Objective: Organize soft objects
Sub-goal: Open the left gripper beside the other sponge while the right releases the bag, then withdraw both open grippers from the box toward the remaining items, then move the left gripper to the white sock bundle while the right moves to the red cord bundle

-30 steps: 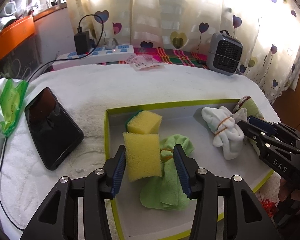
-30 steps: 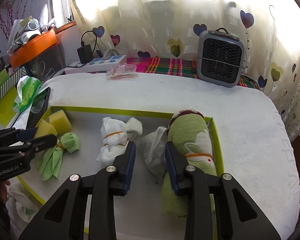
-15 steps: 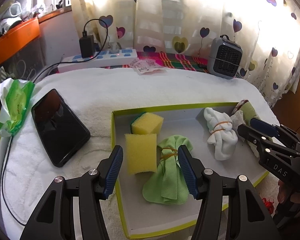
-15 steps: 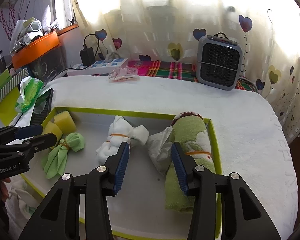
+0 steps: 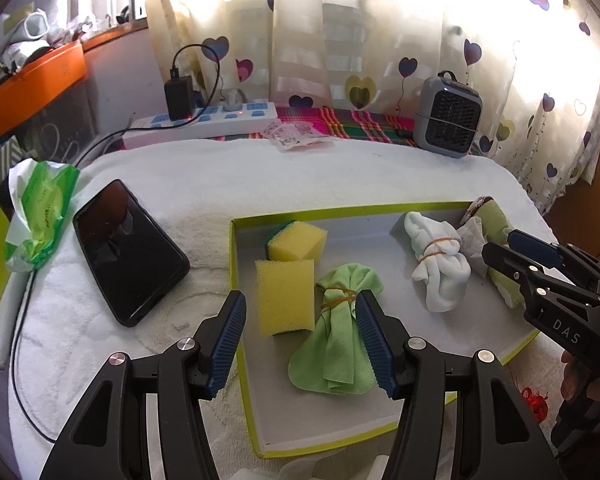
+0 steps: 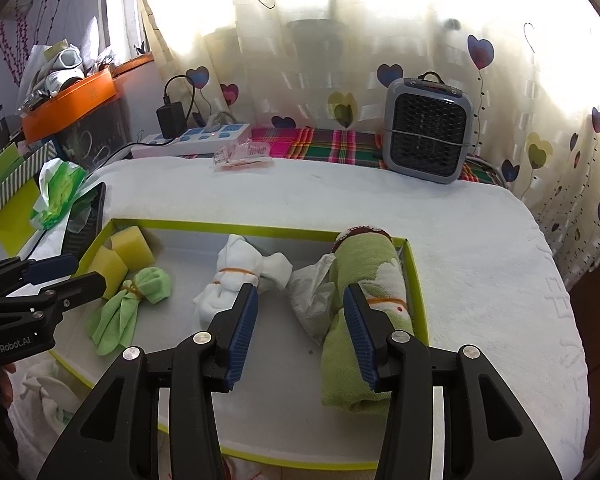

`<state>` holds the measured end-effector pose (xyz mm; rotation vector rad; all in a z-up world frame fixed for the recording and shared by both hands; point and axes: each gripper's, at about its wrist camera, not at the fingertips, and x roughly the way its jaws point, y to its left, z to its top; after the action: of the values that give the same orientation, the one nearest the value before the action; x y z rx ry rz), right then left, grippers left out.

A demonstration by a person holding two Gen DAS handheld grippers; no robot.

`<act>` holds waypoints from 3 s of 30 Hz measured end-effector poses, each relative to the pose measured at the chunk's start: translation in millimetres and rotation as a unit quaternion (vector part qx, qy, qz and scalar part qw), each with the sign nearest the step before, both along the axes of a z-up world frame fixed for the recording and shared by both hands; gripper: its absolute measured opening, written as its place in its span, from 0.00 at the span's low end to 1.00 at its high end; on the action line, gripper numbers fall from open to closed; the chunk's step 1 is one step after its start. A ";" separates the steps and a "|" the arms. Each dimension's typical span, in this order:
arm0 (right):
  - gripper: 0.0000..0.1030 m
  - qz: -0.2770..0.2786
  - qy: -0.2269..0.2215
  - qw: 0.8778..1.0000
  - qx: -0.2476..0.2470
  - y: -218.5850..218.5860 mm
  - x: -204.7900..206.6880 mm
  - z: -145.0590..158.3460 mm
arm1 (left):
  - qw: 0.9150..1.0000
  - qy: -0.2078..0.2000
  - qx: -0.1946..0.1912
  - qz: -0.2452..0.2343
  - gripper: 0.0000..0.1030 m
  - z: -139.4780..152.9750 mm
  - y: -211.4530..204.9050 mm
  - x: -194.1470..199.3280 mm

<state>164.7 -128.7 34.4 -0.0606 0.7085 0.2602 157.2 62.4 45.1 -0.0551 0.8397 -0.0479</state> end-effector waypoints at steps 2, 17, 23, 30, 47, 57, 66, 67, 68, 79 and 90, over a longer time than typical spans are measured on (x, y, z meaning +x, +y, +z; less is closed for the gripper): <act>0.45 -0.002 -0.001 1.000 0.000 -0.4 -0.7 0.2 | 1.000 -0.001 0.002 0.000 0.55 0.3 0.3 -1.5; 0.60 -0.014 -0.003 1.000 0.015 -7.4 -8.7 0.6 | 1.000 -0.023 0.011 0.015 0.55 7.0 5.2 -15.3; 0.60 -0.013 -0.007 1.000 0.020 -9.6 -14.6 1.1 | 0.998 -0.036 0.035 0.033 0.55 9.1 4.1 -25.4; 0.60 -0.015 -0.018 0.999 0.027 -14.0 -23.7 3.9 | 0.998 -0.029 0.030 0.038 0.55 7.6 5.9 -33.2; 0.60 0.015 -0.026 0.998 0.047 -32.3 -66.9 9.6 | 1.000 -0.025 -0.013 0.015 0.54 10.6 41.8 -71.4; 0.60 0.047 0.005 0.998 0.044 -34.2 -89.2 -8.7 | 0.998 -0.009 -0.054 -0.009 0.54 -5.3 58.0 -89.1; 0.60 0.096 0.039 0.992 0.079 -36.8 -104.2 -24.6 | 0.997 0.021 -0.075 -0.026 0.55 -25.8 56.3 -94.6; 0.60 0.103 0.041 0.991 0.077 -35.0 -105.3 -25.1 | 0.996 0.022 -0.078 -0.029 0.55 -26.5 55.7 -95.6; 0.60 0.112 0.044 0.990 0.077 -33.4 -106.4 -26.1 | 0.996 0.023 -0.081 -0.033 0.54 -26.5 54.5 -97.1; 0.60 0.142 0.061 0.987 0.052 -25.4 -115.0 -35.5 | 0.994 0.025 -0.096 -0.051 0.55 -24.1 46.7 -117.1; 0.60 0.125 0.065 0.990 -0.007 -20.9 -115.9 -43.4 | 0.994 0.029 -0.092 -0.060 0.54 -21.2 39.8 -148.0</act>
<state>48.8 -149.6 -8.9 -0.1479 0.8324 0.5034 9.3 102.2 23.9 -0.1793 0.8936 -0.2379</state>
